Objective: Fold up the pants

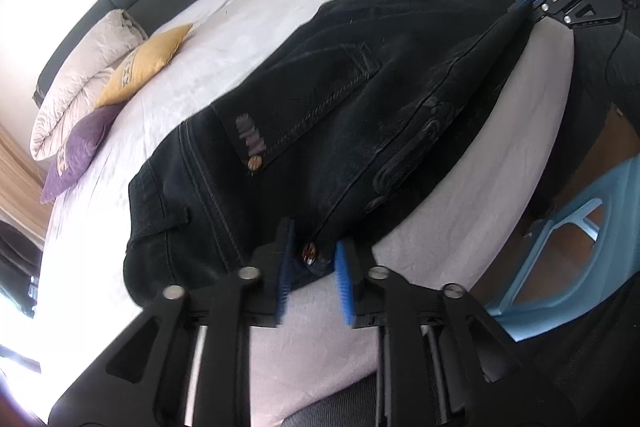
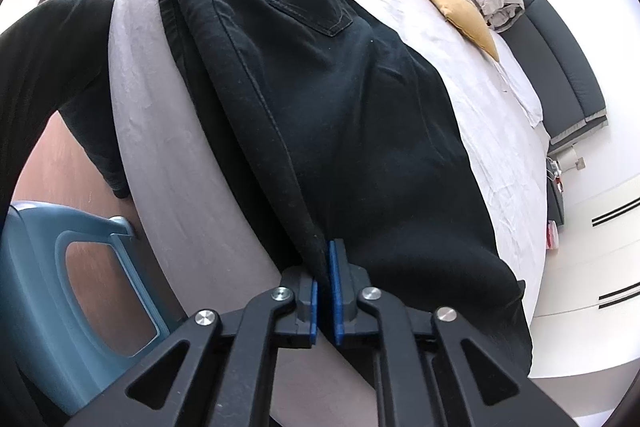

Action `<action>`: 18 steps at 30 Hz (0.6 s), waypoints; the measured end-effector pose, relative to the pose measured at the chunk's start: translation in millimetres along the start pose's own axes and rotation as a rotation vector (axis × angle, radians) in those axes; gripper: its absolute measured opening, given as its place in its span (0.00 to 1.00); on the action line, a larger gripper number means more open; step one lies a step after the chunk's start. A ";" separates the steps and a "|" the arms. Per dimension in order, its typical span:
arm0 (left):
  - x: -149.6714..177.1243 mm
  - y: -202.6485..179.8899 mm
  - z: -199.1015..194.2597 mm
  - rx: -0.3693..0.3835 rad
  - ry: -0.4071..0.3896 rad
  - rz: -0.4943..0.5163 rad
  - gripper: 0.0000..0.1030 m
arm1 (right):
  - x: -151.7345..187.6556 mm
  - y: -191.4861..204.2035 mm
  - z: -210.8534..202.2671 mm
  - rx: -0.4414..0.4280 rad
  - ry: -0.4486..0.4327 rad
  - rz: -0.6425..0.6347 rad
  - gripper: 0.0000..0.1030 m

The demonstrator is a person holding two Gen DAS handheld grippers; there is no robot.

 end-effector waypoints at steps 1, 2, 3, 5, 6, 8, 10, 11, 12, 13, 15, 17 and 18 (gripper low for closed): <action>1.9 0.9 -1.6 0.010 0.011 -0.008 0.36 | 0.9 0.2 -2.5 0.002 -0.003 0.010 0.14; 4.2 0.9 -4.7 0.033 0.017 -0.021 0.61 | 1.9 -0.3 -5.9 -0.007 -0.009 0.029 0.15; 6.3 0.0 -8.5 0.044 0.017 -0.030 0.71 | 4.1 -2.5 -12.0 -0.026 -0.018 0.067 0.21; 9.9 0.4 -17.6 0.060 0.026 -0.051 0.71 | 8.6 -7.3 -23.5 -0.060 -0.038 0.140 0.33; 9.7 1.0 -22.1 0.062 0.030 -0.065 0.71 | 12.4 -11.7 -33.5 -0.097 -0.058 0.208 0.37; -0.1 2.8 -31.9 0.057 0.001 -0.095 0.71 | 20.0 -22.8 -44.3 -0.147 -0.076 0.325 0.39; -22.1 2.1 -36.1 0.068 -0.048 -0.129 0.71 | 36.2 -47.0 -47.9 -0.194 -0.069 0.520 0.43; -31.2 1.1 -35.7 0.071 -0.063 -0.135 0.71 | 48.9 -63.7 -47.2 -0.217 -0.061 0.635 0.43; -48.1 -1.0 -32.8 0.081 -0.091 -0.146 0.71 | 59.8 -76.8 -45.3 -0.232 -0.056 0.718 0.43; -58.6 -2.5 -29.6 0.093 -0.110 -0.155 0.71 | 70.9 -89.4 -42.7 -0.240 -0.049 0.790 0.43; -82.7 -8.6 -16.0 0.133 -0.136 -0.174 0.71 | 97.0 -121.6 -35.4 -0.240 -0.029 0.953 0.43; -104.9 -14.9 4.2 0.149 -0.129 -0.182 0.71 | 118.5 -147.1 -32.4 -0.241 -0.038 1.084 0.43; -115.2 -18.8 16.3 0.157 -0.124 -0.183 0.71 | 130.9 -161.8 -29.5 -0.242 -0.041 1.157 0.43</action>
Point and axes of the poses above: each gripper's, at about its wrist camera, not at the fingertips, and z roughly the way its jaws point, y to its left, x to its underside, the point moved 8 cm from there along z, roughly the way its jaws point, and after that the axes turned 11 degrees about x, right-handed, at the moved point
